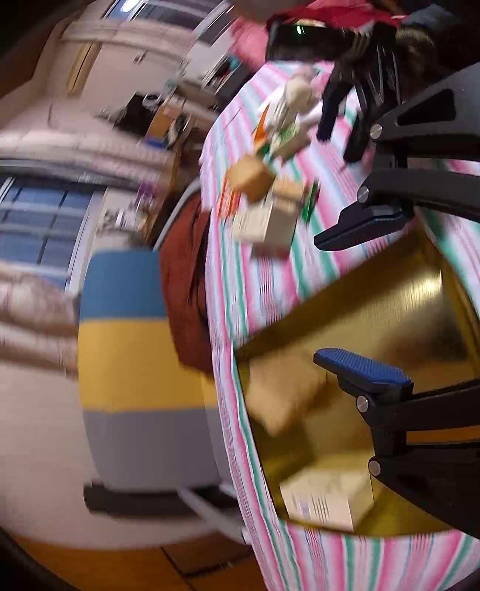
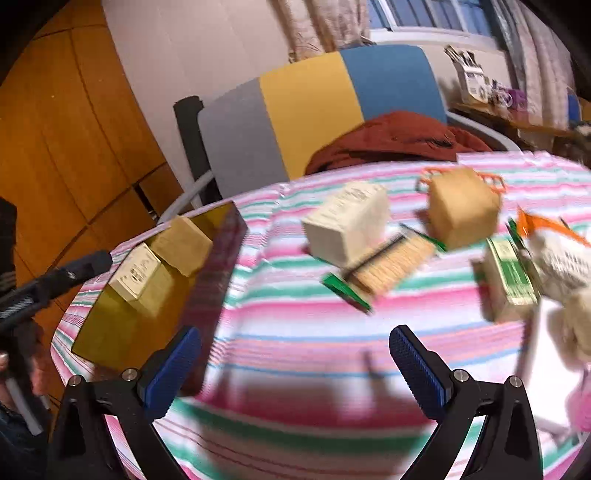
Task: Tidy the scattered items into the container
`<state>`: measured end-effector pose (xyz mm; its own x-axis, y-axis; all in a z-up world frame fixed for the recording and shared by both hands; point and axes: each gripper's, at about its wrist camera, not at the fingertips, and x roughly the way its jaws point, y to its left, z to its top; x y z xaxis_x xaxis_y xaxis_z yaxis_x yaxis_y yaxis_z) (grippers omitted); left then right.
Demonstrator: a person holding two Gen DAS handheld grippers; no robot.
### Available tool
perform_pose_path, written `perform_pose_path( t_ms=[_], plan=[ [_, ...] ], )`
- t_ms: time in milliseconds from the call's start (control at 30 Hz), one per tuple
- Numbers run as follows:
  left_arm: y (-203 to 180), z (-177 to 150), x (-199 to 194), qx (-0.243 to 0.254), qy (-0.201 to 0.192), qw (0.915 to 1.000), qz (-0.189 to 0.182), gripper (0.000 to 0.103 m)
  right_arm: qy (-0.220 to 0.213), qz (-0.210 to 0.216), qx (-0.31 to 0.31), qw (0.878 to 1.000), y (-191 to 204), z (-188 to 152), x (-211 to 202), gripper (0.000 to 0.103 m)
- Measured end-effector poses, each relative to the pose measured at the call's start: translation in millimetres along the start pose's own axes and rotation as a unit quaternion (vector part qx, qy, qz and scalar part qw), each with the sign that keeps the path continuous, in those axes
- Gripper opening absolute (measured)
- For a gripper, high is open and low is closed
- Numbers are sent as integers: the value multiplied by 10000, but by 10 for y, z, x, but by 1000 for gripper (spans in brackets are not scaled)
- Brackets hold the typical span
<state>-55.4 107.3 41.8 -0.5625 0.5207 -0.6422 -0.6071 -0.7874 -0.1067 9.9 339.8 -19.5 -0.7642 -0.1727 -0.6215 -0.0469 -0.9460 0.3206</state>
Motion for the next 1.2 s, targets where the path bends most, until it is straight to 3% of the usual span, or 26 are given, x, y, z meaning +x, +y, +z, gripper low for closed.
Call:
perform_pose_path(
  t_ms=[200,333,567,800,1000,1200],
  plan=[
    [-491,106,378,147,419,9986,-300,56,-108,-281,-69,9995,-187,-177,-57,103],
    [-617,240,695,53,731,9968,-313,56,-69,-538,-286,9981,-240,-243,-6,103],
    [-831,442,1127,312,927,9948,-271,56,-100,-254,46,9996,-422,-294,49,103],
    [-962,602,1530,528,1094,9926,-49,56,-184,-213,-96,9996,-379,-324,85,103],
    [-1036,682,1747,626,1106,9919,-78,56,-273,-56,-100,9996,-397,-343,67,103],
    [-1092,689,1873,859,1073,9904,125,56,-310,127,-90,9994,-407,-348,61,103]
  ],
)
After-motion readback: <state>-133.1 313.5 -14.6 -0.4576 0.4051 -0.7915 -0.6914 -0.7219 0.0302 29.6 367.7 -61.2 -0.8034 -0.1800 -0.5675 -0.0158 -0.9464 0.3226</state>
